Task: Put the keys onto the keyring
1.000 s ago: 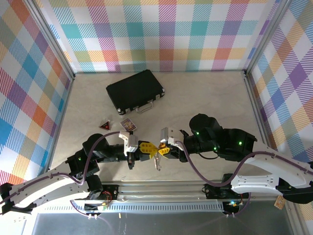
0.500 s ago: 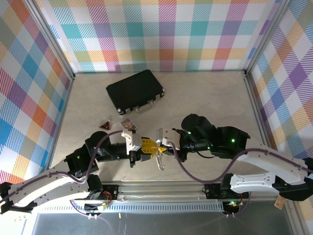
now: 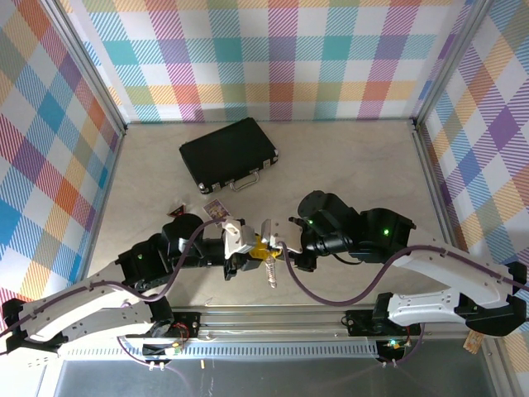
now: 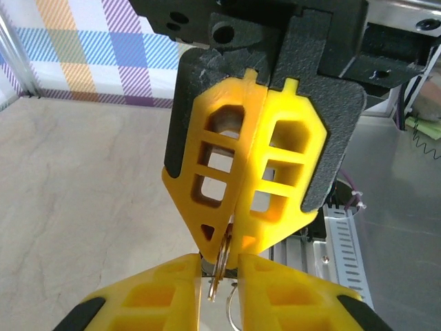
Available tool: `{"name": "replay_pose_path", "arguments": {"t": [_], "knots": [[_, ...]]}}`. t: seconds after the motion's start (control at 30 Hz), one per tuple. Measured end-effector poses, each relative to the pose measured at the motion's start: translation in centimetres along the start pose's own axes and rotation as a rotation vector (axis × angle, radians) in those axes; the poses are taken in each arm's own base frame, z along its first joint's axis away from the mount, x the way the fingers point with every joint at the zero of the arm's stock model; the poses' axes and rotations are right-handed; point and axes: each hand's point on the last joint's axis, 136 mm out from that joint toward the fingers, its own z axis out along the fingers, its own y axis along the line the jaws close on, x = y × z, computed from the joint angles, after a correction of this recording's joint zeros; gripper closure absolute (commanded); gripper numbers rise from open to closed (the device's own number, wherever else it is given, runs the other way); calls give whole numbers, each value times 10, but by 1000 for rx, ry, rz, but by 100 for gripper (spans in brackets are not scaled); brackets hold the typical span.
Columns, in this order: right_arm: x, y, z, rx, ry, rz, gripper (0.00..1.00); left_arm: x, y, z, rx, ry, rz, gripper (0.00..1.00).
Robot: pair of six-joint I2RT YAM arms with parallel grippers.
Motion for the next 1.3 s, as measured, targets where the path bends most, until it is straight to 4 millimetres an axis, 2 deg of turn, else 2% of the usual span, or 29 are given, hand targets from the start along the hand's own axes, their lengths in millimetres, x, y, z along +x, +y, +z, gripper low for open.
{"name": "replay_pose_path", "arguments": {"t": [0.13, 0.23, 0.4, 0.53, 0.63, 0.77, 0.9, 1.13, 1.3], "knots": [[4, 2, 0, -6, 14, -3, 100, 2, -2, 3, 15, 18, 5, 87], [5, 3, 0, -12, 18, -2, 100, 3, -2, 4, 17, 22, 15, 100], [4, 3, 0, -15, 17, -2, 99, 3, -2, 3, 18, 21, 18, 100], [-7, 3, -5, -10, -41, -11, 85, -7, -4, -6, 13, -21, 20, 100], [-16, 4, -15, 1, -113, -16, 81, -20, -6, -15, 13, -90, 17, 100], [-22, 8, -28, 5, -184, -7, 87, -30, -9, -19, 21, -161, 13, 100], [-23, 7, -31, 12, -201, 7, 93, -35, -11, -17, 42, -189, 7, 100], [-20, 8, -30, 15, -197, 14, 98, -35, -13, -14, 58, -217, -5, 100], [-17, 8, -27, 12, -185, 18, 96, -35, -14, -13, 64, -256, -18, 100]]}}
